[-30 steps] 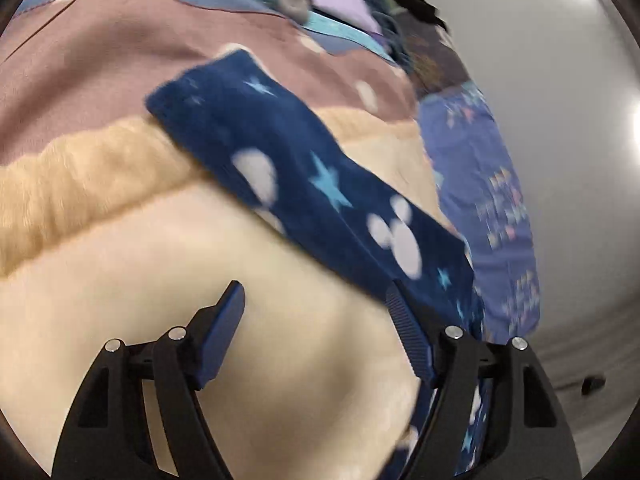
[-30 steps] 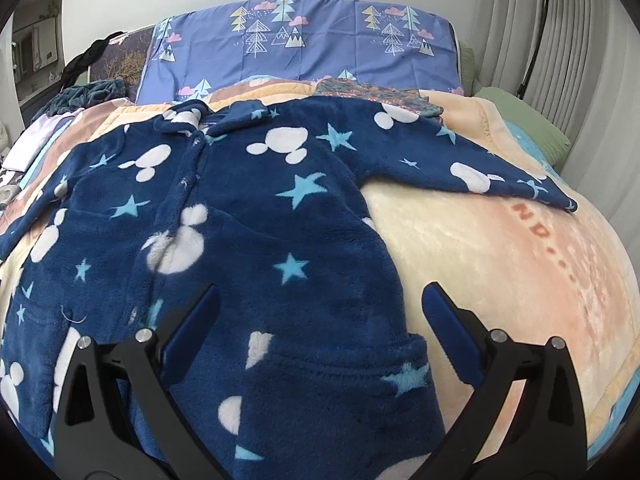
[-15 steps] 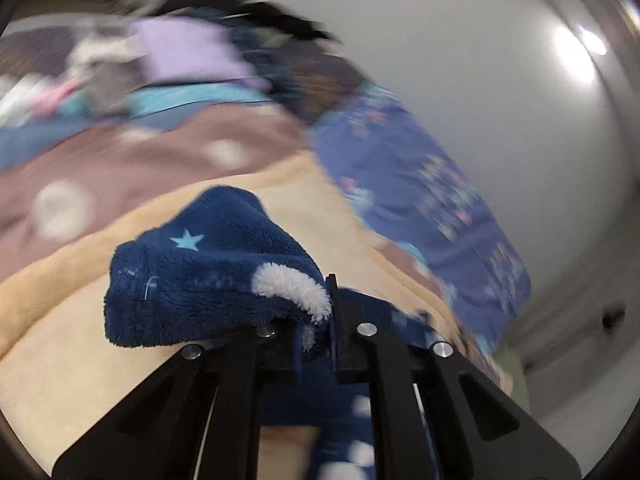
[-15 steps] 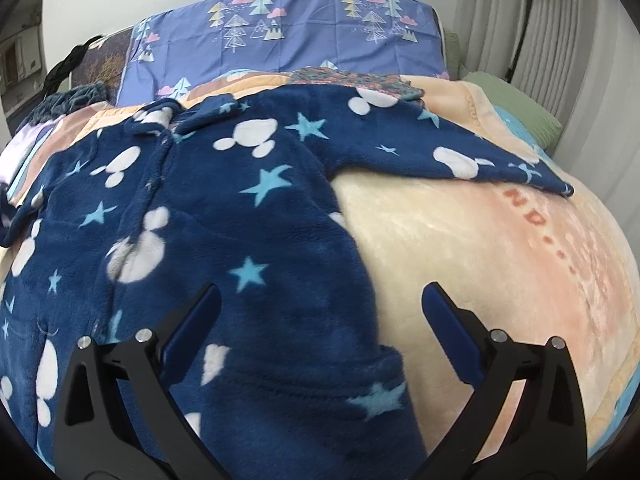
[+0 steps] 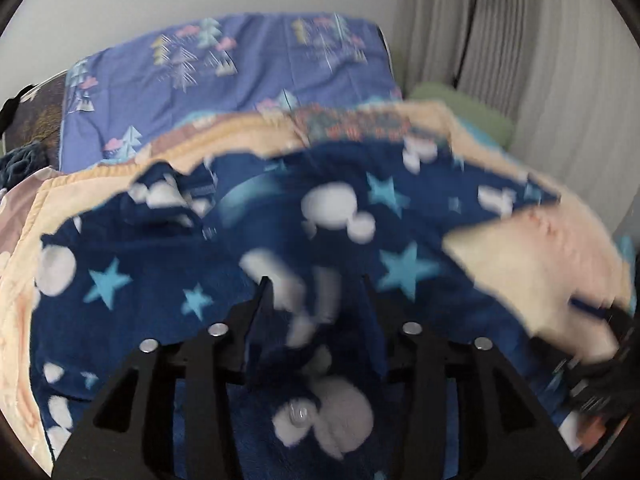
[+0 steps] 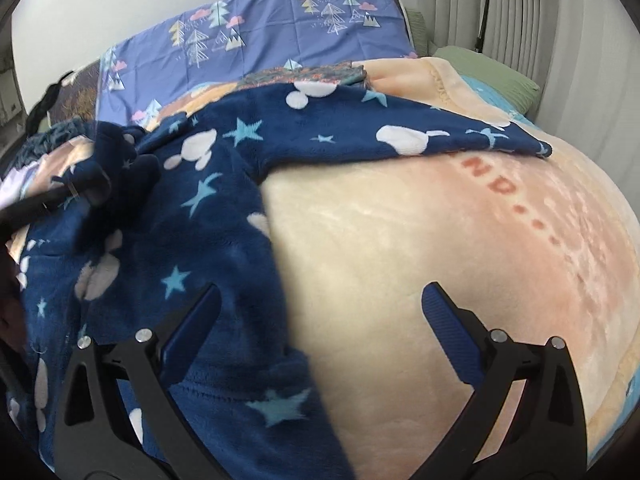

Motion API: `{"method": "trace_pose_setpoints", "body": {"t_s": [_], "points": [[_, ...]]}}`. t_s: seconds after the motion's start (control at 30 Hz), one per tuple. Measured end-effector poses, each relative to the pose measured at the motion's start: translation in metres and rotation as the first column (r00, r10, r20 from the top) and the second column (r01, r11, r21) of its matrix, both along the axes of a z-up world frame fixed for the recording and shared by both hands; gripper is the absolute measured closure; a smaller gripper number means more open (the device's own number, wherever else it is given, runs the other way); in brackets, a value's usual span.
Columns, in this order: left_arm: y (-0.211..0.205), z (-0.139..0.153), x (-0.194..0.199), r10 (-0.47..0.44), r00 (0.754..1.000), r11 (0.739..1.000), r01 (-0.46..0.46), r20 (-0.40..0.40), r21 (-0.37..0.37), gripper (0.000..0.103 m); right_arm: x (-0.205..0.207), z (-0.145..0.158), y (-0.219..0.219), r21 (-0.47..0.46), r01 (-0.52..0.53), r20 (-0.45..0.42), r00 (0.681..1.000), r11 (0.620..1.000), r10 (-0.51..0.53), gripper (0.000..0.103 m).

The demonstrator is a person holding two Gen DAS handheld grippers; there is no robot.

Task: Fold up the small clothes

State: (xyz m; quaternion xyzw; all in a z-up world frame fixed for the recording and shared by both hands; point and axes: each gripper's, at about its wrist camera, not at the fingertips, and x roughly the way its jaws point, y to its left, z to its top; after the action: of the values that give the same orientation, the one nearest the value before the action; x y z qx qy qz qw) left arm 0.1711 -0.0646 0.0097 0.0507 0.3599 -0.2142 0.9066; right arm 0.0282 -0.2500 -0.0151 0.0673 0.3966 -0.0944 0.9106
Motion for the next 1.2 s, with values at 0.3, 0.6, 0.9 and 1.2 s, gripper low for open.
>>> {"method": "trace_pose_setpoints", "body": {"t_s": [0.3, 0.6, 0.9, 1.2], "points": [[0.058, -0.001, -0.035, 0.076, 0.992, 0.983, -0.093, 0.105, 0.161, 0.033, 0.040, 0.023, 0.023, 0.140, -0.251, 0.078, 0.967, 0.958, 0.242, 0.009], [0.151, -0.018, -0.024, 0.319, 0.945, 0.893, -0.327, 0.075, 0.310, 0.031, 0.149, 0.000, 0.043, 0.242, -0.266, -0.034, 0.959, 0.933, 0.282, 0.020], [0.219, -0.025, 0.001, 0.566, 0.820, 0.757, -0.556, 0.080, 0.343, 0.030, 0.175, 0.049, 0.071, 0.228, -0.380, 0.171, 0.922, 0.896, 0.347, 0.094], [0.243, -0.030, 0.000, 0.635, 0.771, 0.727, -0.617, 0.049, 0.302, 0.029, 0.215, -0.002, 0.059, 0.067, -0.250, -0.076, 0.964, 0.966, 0.254, 0.075]]}}
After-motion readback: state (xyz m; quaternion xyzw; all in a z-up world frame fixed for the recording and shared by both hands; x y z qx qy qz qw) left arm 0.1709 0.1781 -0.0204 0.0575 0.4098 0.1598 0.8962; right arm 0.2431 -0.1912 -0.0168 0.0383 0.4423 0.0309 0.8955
